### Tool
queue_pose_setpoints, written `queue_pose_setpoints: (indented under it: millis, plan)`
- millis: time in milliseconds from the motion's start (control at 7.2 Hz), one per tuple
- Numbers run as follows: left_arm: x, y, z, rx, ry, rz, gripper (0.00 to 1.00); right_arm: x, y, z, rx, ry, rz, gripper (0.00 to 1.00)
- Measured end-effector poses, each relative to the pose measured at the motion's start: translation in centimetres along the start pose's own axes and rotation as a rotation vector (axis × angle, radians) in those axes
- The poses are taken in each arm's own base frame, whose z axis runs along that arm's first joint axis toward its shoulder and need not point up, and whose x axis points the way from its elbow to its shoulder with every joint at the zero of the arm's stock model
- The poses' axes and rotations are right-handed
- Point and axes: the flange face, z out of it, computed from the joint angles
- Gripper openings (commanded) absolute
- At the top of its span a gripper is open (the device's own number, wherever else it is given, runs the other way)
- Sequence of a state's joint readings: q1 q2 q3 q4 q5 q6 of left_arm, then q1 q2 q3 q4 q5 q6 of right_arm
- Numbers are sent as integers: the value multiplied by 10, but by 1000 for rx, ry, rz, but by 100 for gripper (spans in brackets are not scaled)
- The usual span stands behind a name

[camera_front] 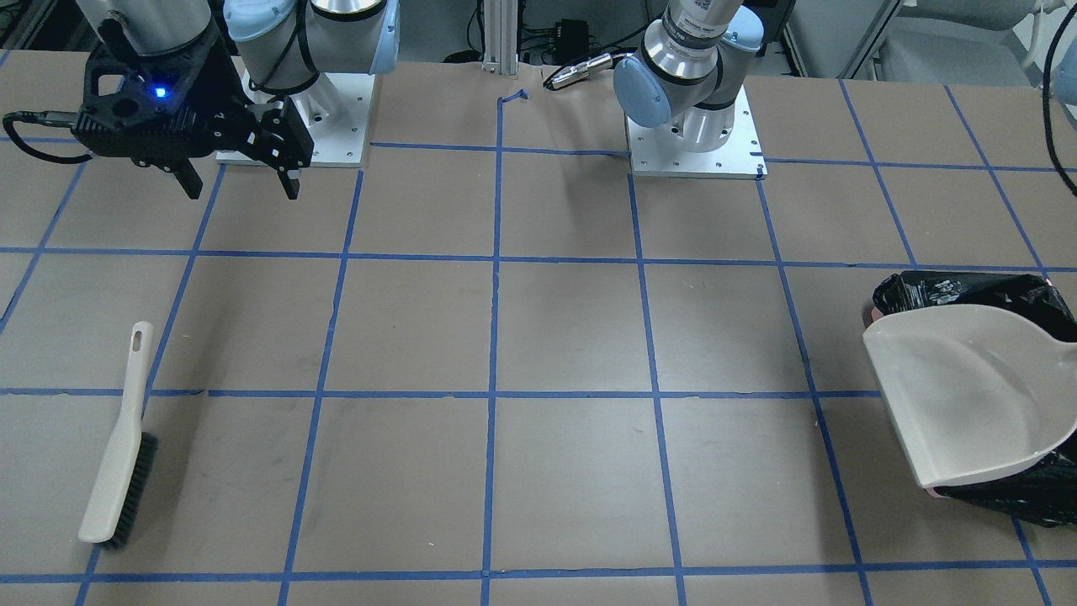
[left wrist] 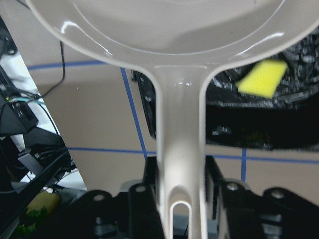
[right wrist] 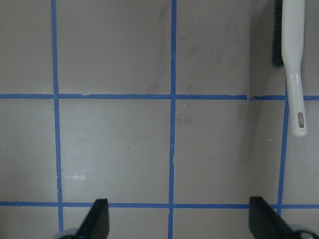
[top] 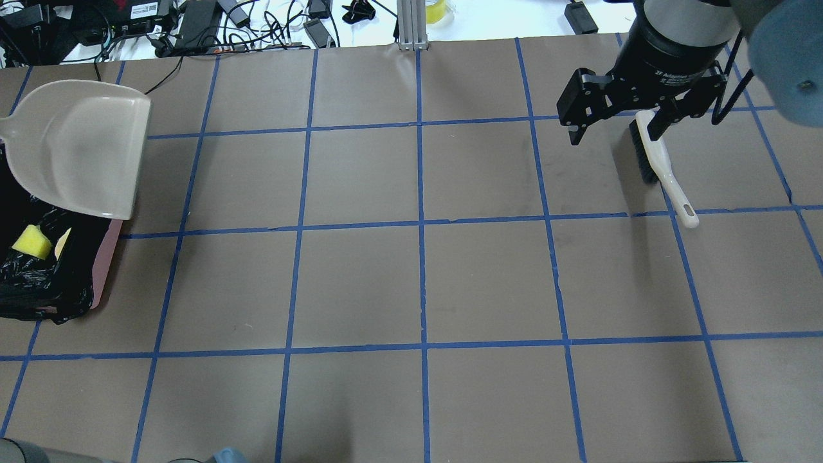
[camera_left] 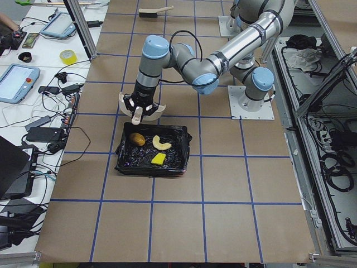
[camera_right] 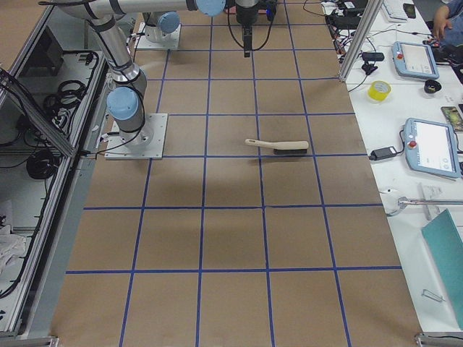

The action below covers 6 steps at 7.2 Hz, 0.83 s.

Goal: Sweep and dump trash into bin
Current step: 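Set the brush down with the right gripper while the left raises the dustpan, then set the empty dustpan down on the table with the left gripper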

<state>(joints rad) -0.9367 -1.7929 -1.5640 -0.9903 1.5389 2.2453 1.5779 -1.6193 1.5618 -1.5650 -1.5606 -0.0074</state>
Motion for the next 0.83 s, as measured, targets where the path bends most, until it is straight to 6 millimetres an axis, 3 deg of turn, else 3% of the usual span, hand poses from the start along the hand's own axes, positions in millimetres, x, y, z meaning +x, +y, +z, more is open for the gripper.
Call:
queue_pose_setpoints:
  millis: [556,833]
  plan:
    - [-49,-135,78,265,81,-106,0,-1,1,2,-9,-5,-2,100]
    - [-62,-183,113,324,127,-83,0,-1,1,3,-12,-4,-2,100]
